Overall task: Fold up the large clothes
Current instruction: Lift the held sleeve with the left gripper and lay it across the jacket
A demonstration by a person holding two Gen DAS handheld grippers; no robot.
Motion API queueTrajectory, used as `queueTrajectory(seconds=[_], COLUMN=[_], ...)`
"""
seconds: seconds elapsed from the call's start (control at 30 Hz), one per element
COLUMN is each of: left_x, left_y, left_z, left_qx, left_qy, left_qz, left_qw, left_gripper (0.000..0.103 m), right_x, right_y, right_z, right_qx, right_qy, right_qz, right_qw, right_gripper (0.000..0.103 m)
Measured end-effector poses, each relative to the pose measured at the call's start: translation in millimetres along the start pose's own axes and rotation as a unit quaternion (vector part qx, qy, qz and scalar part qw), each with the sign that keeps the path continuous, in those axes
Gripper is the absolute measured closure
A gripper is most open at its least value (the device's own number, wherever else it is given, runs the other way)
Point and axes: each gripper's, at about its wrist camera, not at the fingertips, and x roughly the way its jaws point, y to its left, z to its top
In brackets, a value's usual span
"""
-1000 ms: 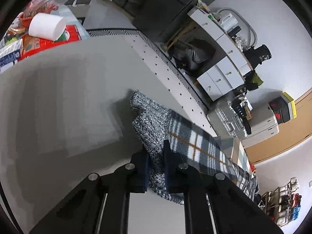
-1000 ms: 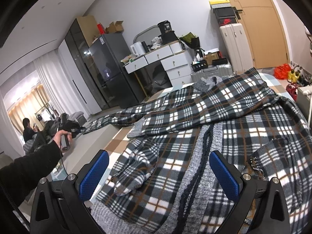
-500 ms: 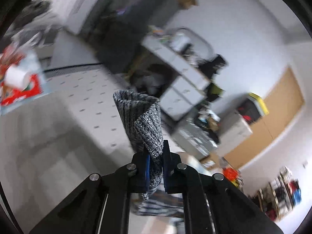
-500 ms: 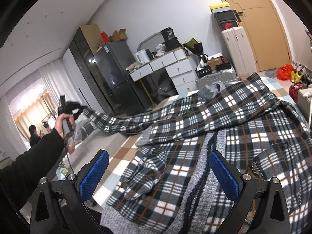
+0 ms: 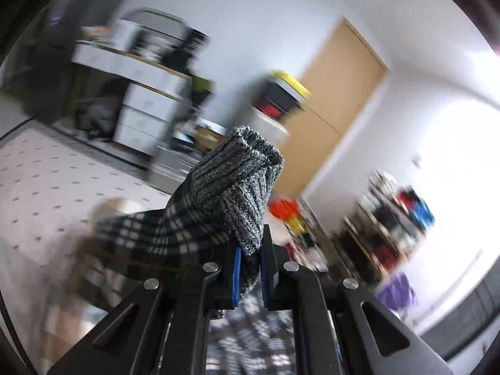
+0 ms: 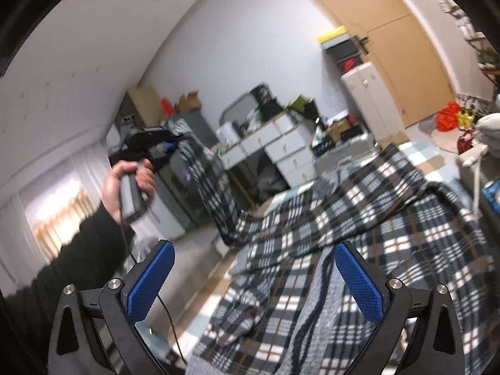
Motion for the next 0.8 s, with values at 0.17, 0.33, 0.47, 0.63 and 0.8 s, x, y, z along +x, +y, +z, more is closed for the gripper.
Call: queueTrajectory(seconds=[0.17,0.33,0.47,0.63,0.8], left_x=[73.4,139.7,179.4,189.1,156.1], left_y=[-55.1,-84.2,-81.3,-74.1,-49.8], left_z=[-50.9,-118.0,-170.4,-201.5,-177.9], left_qx=[0.028,0.041,0.058,0.087,0.078], left_qy=[0.089,0.174,0.242,0.303,0.283], left_qz=[-0.052,-0.065,-0.052,-0.025,-0.046], left_qw=[0.9943,0.9817,0.9673,0.9488,0.9549], left_gripper=[0.098,0.098,0.098,0.089,0.041], right_x=[-39.6,-66.6,-79.8,-79.9,-74.6], right_y=[-24.7,-43.5,-50.6,-52.0,-45.1], right_z=[18.7,28.4,32.2,33.5,30.9], right_qx=[0.047,0.094,0.114,0.114,0.104], right_qy=[-0.071,-0.121,-0.149,-0.138,-0.122], right_qz=[0.006,0.040,0.063,0.067,0.065], right_qw=[0.996,0.987,0.980,0.982,0.985], right_gripper=[0.000,0.000,0.000,0.000,0.000])
